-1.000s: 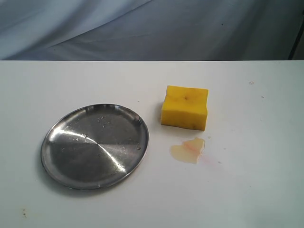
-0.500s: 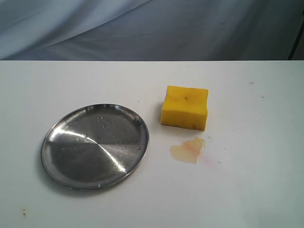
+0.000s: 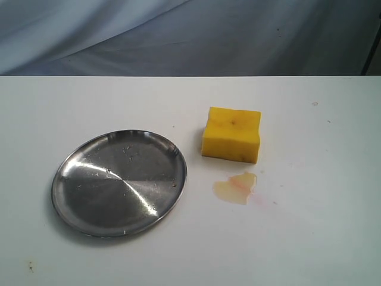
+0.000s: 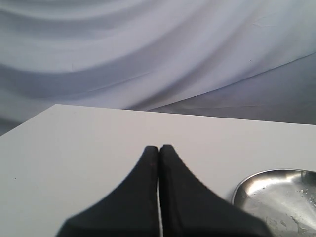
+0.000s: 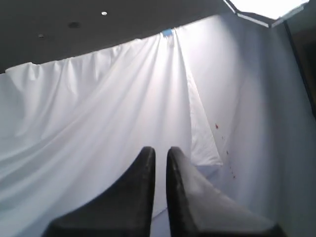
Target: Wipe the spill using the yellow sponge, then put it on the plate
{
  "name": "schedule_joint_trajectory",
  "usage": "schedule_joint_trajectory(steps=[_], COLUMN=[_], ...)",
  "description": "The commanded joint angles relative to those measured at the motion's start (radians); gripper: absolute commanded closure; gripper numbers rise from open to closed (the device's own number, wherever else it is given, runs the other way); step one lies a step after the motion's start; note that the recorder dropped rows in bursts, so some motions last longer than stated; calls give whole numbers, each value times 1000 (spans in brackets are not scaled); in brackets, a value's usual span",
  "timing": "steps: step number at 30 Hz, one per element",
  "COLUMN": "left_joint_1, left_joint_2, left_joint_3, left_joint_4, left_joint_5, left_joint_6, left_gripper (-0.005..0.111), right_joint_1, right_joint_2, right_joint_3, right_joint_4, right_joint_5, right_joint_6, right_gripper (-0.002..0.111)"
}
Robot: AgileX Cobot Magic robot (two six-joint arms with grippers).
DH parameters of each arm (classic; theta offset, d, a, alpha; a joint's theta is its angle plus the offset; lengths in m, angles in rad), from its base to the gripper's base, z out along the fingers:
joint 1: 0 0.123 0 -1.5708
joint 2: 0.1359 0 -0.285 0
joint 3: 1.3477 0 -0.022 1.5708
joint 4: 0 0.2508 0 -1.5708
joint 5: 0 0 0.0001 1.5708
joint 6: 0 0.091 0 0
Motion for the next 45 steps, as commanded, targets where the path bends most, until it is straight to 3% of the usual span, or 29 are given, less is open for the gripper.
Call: schedule_joint_trajectory(steps=[1,8,20,28,34,36,40,45], left_joint_1=[-5,-5,-5,-5,-5,-5,-5,-5], left_joint_2=[-4,-4,-4,-4,-4,-4,-4,-4], left_joint_3=[5,5,5,5,5,5,5,5], left_joint_4=[1,1,1,1,1,1,1,1], left_joint_5=[-5,-5,-5,-5,-5,-5,-5,-5], left_joint_6=[-3,-5,-3,-3,-5,-5,-3,-3], left_gripper=[107,107,107,107,107,107,107,107], right_joint_1=[1,6,130,175,175,175,175,175], right_joint_2=[2,157,729,1084,1331,1438,1621,1776], right_joint_3=[-127,-274,-541,-678,-755,-788,-893,-1015], right_joint_4=[-79,-81,-81,-42,-17,-17,21,67], right_joint_5=[126,343,790,805,630,560,556,573], right_joint_6=[-62,-80,-123,-101,37,48,48,48], right_gripper=[103,105,105,105,103,96,62,46])
